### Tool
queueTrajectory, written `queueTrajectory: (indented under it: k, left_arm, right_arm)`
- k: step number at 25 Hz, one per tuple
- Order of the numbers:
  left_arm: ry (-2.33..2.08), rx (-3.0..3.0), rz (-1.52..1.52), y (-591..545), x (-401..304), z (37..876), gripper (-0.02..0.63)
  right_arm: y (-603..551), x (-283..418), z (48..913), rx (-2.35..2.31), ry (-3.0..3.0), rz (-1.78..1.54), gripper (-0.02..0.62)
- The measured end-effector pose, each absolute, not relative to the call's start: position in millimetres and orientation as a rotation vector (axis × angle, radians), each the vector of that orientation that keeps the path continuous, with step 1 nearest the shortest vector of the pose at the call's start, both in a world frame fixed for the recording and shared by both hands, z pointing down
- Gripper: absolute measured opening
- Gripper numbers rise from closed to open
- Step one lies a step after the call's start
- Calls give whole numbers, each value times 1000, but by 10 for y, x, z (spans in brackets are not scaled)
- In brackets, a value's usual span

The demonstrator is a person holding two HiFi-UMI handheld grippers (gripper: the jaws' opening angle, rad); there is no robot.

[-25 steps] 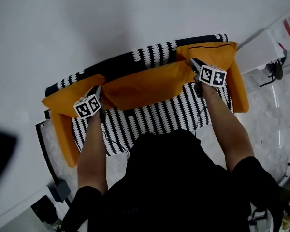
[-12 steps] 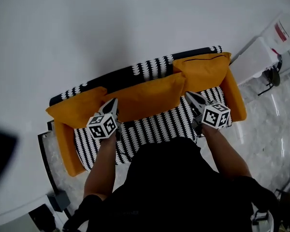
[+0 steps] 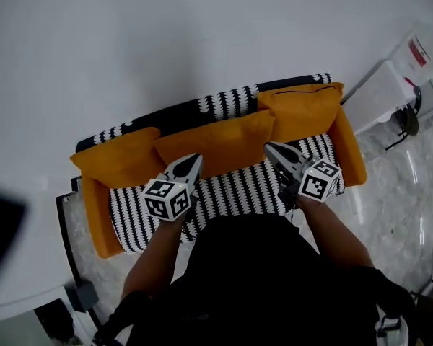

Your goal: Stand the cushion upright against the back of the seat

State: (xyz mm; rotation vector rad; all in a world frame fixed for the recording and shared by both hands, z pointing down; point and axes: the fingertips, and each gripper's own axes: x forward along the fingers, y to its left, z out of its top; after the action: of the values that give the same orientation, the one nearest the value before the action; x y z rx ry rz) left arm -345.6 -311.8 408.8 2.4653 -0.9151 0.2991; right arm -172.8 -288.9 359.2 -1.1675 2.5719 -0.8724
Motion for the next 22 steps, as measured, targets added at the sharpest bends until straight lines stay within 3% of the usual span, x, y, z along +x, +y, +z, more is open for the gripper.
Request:
queueTrajectory:
  k: [8, 22]
  left_arm:
    - [-992, 2467, 154, -2565, -3167, 3833, 17]
    - [-1133, 2366, 185, -766, -2450, 4019, 17]
  right_arm:
    - [-2442, -1609, 3313, -855, 2559, -923, 35]
    - [-777, -944, 3895, -956, 2850, -912, 35]
